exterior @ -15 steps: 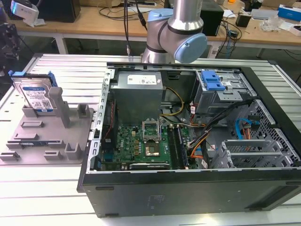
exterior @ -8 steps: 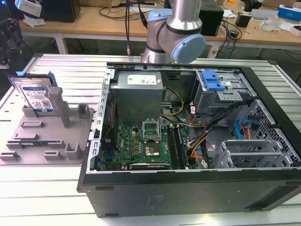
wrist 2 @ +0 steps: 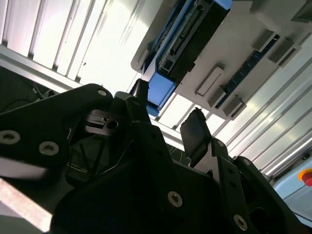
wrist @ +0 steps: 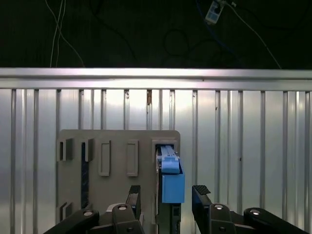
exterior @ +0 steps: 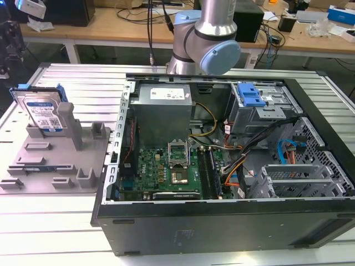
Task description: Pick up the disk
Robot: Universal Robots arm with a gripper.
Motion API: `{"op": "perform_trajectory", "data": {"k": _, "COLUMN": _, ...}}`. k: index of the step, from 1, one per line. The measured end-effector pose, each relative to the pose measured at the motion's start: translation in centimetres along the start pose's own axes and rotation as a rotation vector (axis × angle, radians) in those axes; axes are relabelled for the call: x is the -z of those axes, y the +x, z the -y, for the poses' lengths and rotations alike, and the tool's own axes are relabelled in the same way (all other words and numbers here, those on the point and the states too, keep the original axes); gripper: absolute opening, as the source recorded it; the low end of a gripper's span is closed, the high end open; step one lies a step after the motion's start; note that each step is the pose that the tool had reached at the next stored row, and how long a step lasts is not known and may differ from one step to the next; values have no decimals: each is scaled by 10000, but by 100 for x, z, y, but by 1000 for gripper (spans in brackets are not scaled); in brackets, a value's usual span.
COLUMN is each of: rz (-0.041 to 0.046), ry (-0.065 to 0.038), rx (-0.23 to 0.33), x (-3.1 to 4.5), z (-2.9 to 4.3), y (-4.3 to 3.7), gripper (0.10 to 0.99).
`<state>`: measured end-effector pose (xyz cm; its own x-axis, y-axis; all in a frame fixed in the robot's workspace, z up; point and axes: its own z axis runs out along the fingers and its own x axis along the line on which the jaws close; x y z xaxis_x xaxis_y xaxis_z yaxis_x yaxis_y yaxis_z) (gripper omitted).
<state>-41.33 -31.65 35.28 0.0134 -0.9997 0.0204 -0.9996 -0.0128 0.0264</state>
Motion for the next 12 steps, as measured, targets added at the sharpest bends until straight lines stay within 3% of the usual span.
{"op": "perform_trajectory", "data": {"k": 12, "rz": -2, "ry": 2, "rx": 83, "x": -11, "z": 5, "y": 0, "gripper": 541}}
